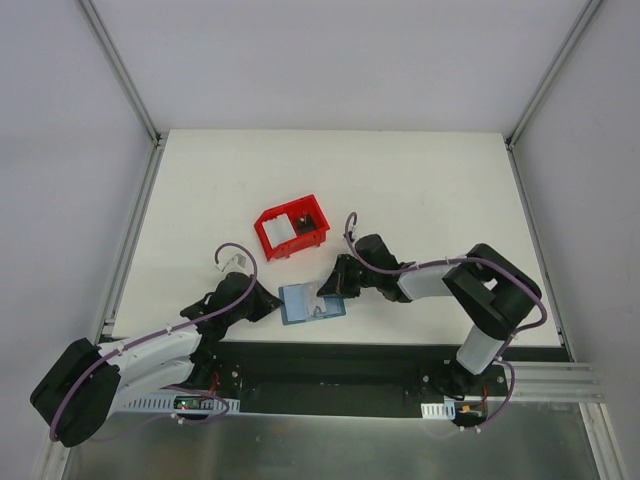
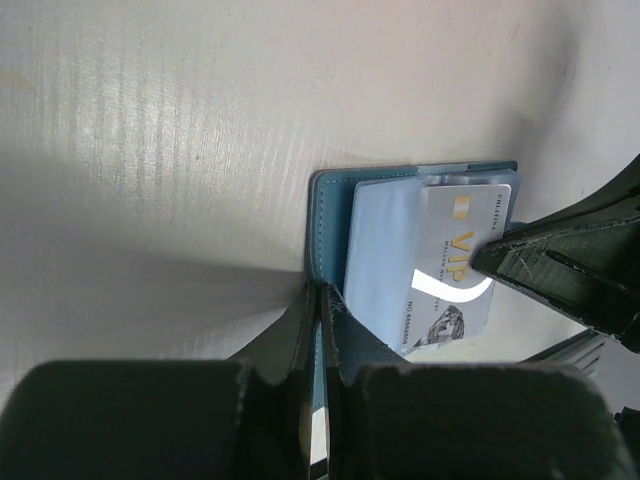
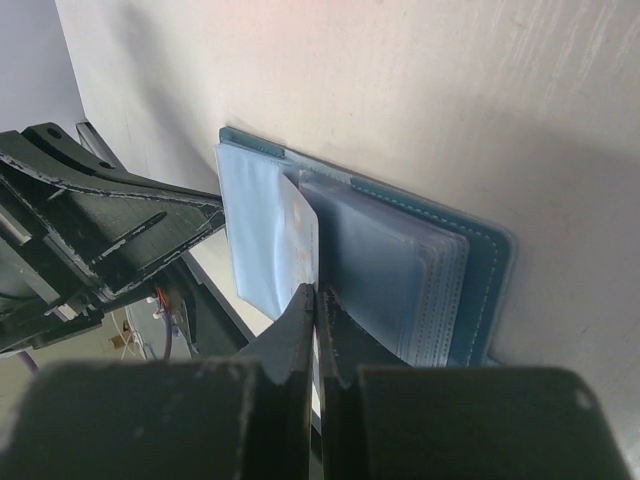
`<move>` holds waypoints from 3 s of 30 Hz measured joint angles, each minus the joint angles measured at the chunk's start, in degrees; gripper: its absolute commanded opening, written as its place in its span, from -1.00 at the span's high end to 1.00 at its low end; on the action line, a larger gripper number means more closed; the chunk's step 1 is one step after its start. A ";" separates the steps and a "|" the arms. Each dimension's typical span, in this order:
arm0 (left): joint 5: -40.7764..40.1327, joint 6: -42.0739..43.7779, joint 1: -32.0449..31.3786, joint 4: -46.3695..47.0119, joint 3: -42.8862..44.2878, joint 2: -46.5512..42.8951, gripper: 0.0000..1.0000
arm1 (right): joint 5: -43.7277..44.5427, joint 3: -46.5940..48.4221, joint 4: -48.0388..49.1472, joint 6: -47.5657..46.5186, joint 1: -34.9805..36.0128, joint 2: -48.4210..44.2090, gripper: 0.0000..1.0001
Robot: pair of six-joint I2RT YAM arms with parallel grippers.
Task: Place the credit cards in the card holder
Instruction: Insert the credit card into the card holder, then close the card holder at the center of the board.
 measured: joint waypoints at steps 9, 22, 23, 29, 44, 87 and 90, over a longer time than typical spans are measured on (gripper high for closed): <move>0.13 -0.07 0.35 0.13 0.00 0.07 1.00 | 1.11 0.00 2.97 0.00 1.84 1.33 0.99; 0.15 -1.53 0.35 0.83 -0.44 0.00 1.00 | 9.33 0.81 2.60 3.56 7.78 1.33 0.88; 0.13 -1.64 0.35 0.85 -0.46 -0.04 1.00 | 10.45 1.31 2.05 3.93 8.74 1.33 0.85; 0.28 -2.40 0.35 0.94 -0.96 -1.03 1.00 | 14.75 2.29 -1.81 3.89 10.36 0.15 0.25; 1.05 -2.71 0.35 0.79 -1.36 -2.05 1.00 | 13.70 7.82 -11.17 -1.36 11.72 -1.07 0.06; 7.65 10.78 0.35 -12.07 16.26 4.17 1.00 | 37.64 18.97 -52.43 -13.90 12.70 -6.54 0.79; 7.72 11.04 0.35 -13.00 17.40 5.03 1.00 | 38.18 18.43 -52.30 -13.62 12.66 -6.64 0.88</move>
